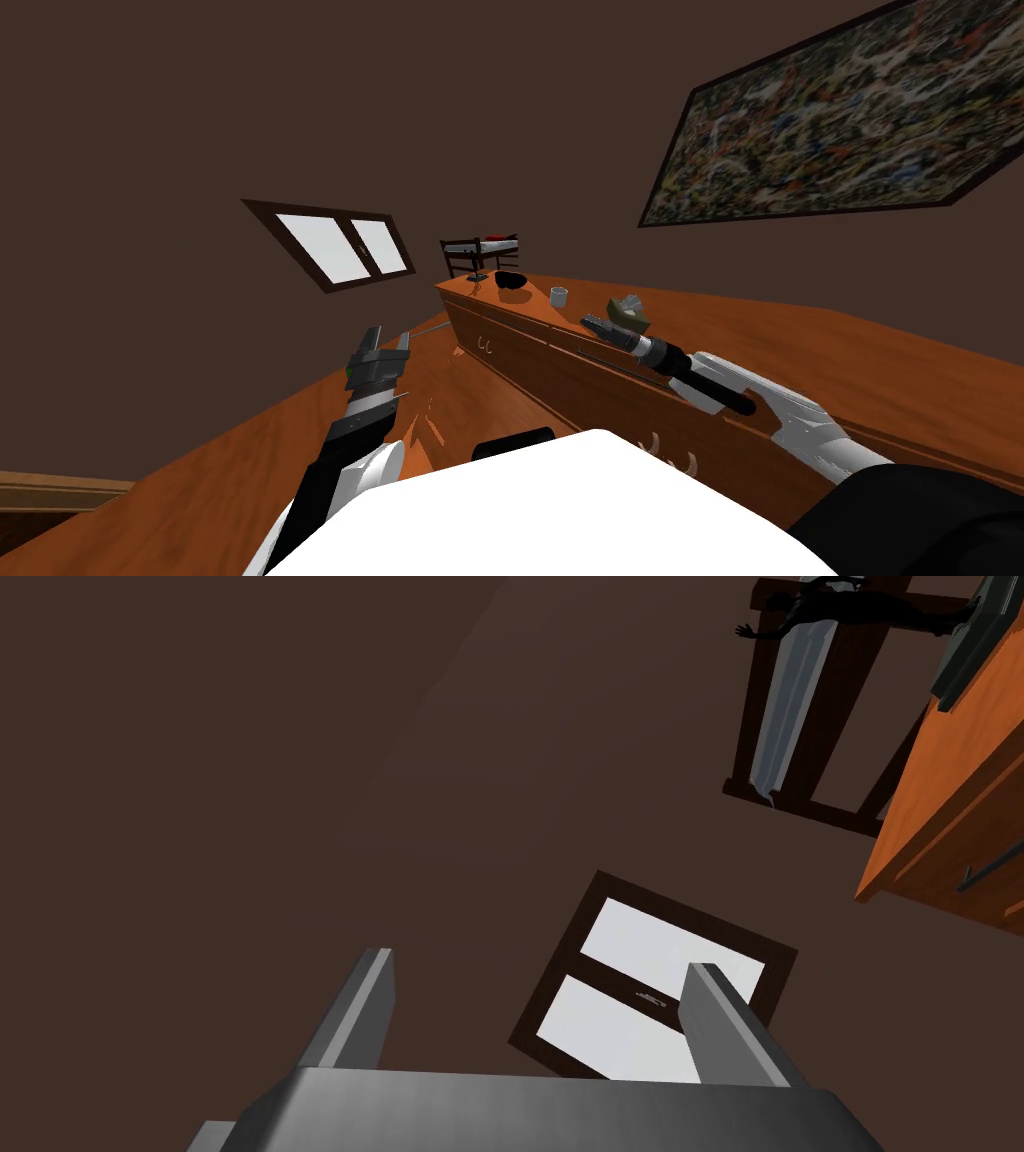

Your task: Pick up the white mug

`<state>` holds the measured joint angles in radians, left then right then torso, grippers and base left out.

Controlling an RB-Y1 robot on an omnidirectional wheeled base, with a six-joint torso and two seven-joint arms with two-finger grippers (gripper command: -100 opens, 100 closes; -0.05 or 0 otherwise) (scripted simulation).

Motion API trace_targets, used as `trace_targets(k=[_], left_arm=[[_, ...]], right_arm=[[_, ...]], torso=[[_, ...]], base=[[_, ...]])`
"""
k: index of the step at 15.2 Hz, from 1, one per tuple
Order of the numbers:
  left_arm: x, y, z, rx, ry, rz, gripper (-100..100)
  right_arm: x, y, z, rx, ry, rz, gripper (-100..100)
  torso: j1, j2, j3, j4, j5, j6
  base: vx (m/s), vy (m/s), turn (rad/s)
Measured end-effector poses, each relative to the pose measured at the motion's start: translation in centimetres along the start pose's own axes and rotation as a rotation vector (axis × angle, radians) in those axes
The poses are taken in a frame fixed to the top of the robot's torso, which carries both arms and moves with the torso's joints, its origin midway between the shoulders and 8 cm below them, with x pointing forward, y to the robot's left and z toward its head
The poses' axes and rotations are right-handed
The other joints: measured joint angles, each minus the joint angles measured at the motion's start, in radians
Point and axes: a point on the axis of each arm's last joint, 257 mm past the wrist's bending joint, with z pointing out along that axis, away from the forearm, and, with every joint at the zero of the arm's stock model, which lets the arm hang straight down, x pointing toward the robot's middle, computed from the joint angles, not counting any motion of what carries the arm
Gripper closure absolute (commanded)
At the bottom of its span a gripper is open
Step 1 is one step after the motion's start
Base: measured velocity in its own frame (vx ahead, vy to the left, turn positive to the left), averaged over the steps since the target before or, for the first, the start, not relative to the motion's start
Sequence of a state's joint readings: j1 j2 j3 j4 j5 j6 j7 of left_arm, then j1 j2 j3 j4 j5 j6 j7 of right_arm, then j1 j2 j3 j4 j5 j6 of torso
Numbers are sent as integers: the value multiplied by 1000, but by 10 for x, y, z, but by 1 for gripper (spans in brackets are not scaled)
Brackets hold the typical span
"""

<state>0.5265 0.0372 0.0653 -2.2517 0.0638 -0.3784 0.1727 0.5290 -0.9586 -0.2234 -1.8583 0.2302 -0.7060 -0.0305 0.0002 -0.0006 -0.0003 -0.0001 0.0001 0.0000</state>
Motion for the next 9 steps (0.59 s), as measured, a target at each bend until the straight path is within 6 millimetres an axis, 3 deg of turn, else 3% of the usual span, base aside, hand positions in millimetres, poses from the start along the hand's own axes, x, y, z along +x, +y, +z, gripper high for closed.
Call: trace_targets(k=[9], left_arm=[[0,0,0,0,0,0,0]], right_arm=[[-5,-29,-17,12,188,-135,-100]], torso=[[0,-1,-1,0,0,-1]], base=[[15,9,70]])
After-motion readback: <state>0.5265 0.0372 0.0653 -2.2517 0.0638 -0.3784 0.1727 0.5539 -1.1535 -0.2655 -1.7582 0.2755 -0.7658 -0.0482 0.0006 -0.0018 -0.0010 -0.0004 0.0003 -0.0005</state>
